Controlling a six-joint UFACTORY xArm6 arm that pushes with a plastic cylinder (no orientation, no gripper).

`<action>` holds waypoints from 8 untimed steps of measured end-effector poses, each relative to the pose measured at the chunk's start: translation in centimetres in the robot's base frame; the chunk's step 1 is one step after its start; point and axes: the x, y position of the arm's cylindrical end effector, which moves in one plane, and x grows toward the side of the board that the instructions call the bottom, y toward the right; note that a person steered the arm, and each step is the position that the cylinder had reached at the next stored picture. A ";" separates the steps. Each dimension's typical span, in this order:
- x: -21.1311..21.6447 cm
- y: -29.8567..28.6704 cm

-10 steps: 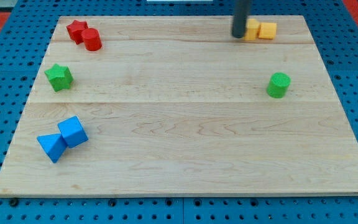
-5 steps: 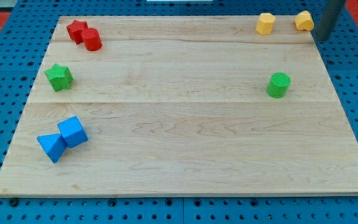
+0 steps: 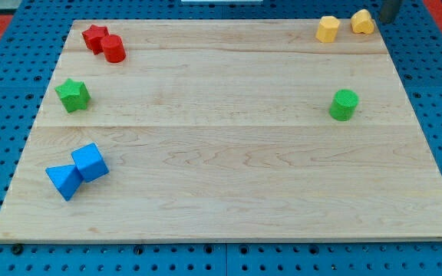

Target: Move the yellow hexagon along with yellow heart towards the center

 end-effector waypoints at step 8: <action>7.5 -13.3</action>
